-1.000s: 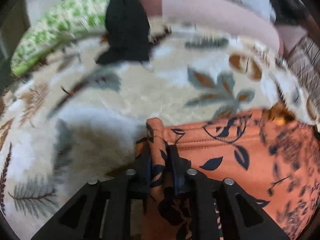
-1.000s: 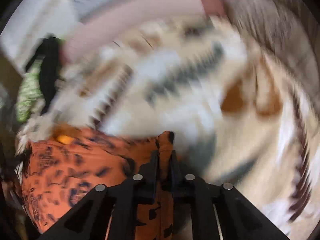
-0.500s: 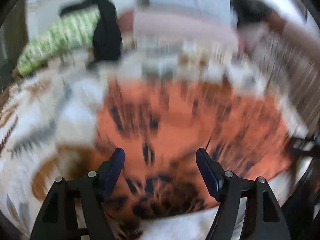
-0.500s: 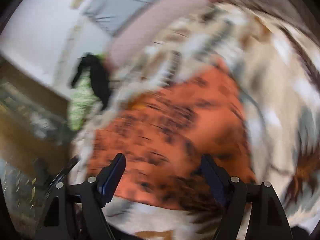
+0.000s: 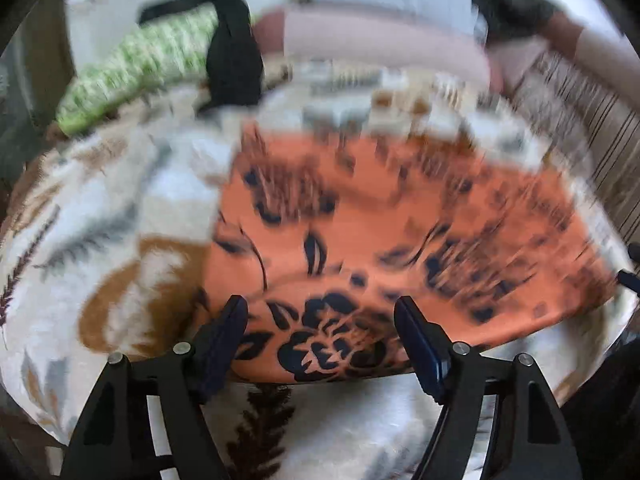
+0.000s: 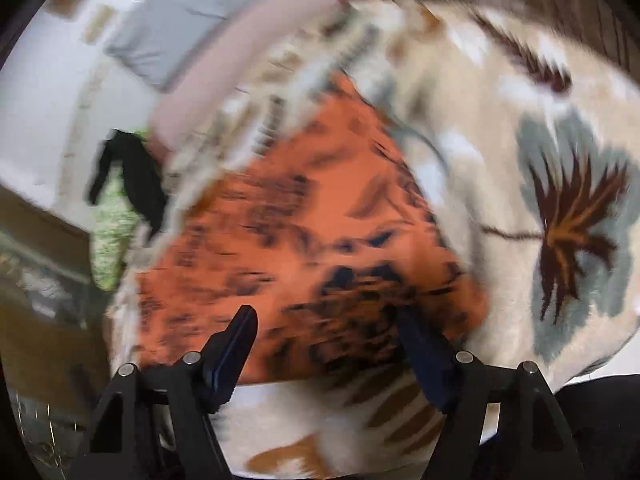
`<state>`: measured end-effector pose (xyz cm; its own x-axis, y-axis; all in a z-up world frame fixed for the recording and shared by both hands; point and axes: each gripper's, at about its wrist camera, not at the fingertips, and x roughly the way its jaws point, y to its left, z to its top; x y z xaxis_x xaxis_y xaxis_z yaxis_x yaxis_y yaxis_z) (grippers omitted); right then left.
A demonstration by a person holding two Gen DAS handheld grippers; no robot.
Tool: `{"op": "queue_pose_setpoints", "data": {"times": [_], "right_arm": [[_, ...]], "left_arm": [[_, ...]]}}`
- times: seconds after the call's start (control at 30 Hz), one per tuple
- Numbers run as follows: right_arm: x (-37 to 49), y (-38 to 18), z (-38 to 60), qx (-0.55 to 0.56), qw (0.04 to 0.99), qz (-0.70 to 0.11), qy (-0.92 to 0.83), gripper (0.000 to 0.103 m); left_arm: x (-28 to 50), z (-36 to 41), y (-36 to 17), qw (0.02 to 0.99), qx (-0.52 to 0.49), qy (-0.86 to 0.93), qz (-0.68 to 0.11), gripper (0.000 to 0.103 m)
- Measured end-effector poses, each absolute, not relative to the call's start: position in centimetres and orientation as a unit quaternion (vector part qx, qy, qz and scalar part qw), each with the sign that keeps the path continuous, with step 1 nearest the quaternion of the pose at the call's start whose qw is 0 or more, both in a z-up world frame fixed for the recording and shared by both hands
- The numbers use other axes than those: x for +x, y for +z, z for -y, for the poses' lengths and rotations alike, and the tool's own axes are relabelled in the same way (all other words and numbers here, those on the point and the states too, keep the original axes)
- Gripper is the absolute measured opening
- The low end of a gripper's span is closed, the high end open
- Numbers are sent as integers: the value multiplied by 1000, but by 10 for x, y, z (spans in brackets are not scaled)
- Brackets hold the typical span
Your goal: Fold small clothes
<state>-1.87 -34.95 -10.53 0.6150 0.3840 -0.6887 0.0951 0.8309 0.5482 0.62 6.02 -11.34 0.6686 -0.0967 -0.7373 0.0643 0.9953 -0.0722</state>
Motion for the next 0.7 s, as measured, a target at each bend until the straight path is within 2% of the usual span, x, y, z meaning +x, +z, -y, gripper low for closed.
{"op": "queue_pose_setpoints", "data": {"times": [0.13, 0.23, 0.27, 0.3, 0.33, 0.47, 0.57, 0.63, 0.7], "right_arm": [[-29, -81, 327, 244, 874, -406, 105, 76], [-24, -109, 325, 260, 861, -426, 102, 77], [-16, -129, 328, 260, 848, -452, 88, 80], [-7, -159, 333, 272, 813, -511, 58, 80], [-3, -177, 336, 283, 790, -543, 40, 80], [-20, -143, 332, 284, 830, -473, 80, 79], [-21, -122, 320, 249, 861, -433, 97, 79], [-10, -142, 317, 255, 846, -454, 109, 81], [-2, -173, 318, 260, 812, -517, 82, 81]], "left_arm": [[-20, -64, -89, 935, -24, -45, -350, 81], [-9, -71, -126, 905, -35, -28, -422, 81], [1, -74, -148, 884, -32, -15, -466, 81], [4, -75, -164, 872, -25, -15, -489, 81], [-3, -70, -160, 885, -3, -14, -465, 81], [-28, -63, -132, 916, 7, -24, -400, 81], [-22, -68, -142, 906, -9, -18, -423, 81], [-12, -75, -165, 878, -23, -4, -479, 81], [-14, -75, -164, 883, -17, 0, -469, 81]]}}
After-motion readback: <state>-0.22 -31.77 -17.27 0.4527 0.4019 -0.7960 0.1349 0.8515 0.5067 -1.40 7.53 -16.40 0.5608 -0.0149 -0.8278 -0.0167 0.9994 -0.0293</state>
